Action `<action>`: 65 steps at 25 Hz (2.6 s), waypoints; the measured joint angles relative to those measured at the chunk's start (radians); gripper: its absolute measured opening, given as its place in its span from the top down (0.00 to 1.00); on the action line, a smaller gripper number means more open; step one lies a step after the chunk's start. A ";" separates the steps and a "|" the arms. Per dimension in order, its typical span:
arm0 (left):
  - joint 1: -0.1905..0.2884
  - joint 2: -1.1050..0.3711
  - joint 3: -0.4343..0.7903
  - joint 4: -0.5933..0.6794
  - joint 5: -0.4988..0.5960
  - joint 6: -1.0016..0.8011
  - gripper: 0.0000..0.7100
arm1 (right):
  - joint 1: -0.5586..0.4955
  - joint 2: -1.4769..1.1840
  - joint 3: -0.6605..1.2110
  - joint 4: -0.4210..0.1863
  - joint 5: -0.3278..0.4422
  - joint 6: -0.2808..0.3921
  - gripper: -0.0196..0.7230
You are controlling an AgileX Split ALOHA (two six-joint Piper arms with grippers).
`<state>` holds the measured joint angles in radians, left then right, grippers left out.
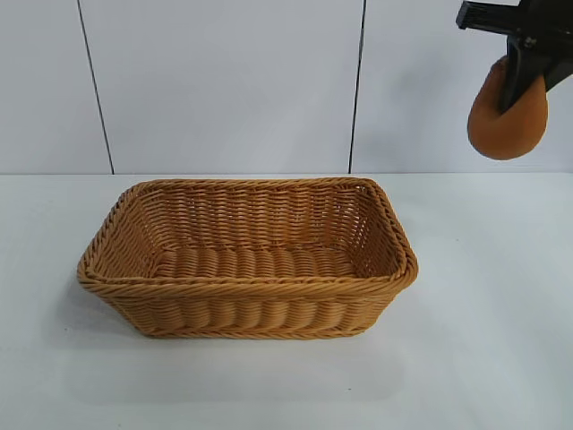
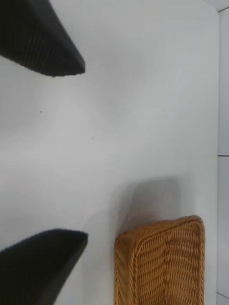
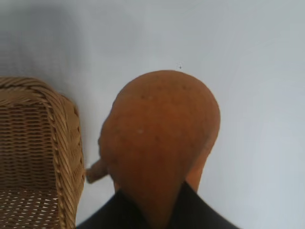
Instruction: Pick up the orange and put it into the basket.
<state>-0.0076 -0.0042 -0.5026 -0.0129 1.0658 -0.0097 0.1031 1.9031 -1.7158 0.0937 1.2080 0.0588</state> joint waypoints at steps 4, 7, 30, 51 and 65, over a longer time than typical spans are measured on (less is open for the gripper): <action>0.000 0.000 0.000 0.000 0.000 0.000 0.13 | 0.044 0.000 0.000 0.005 0.008 0.000 0.98; 0.000 0.000 0.000 -0.001 -0.001 0.000 0.13 | 0.125 0.000 0.000 0.016 0.012 0.000 0.98; 0.000 0.000 0.000 -0.001 0.000 0.000 0.13 | 0.558 0.230 -0.002 0.032 -0.282 0.007 0.98; 0.000 0.000 0.000 -0.001 0.000 0.000 0.13 | 0.558 0.281 -0.104 -0.020 -0.092 0.000 0.05; 0.000 0.000 0.000 -0.001 0.000 0.000 0.13 | 0.541 0.272 -0.399 -0.094 0.000 0.047 0.04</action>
<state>-0.0076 -0.0042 -0.5026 -0.0141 1.0658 -0.0097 0.6437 2.1755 -2.1152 0.0000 1.2079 0.1058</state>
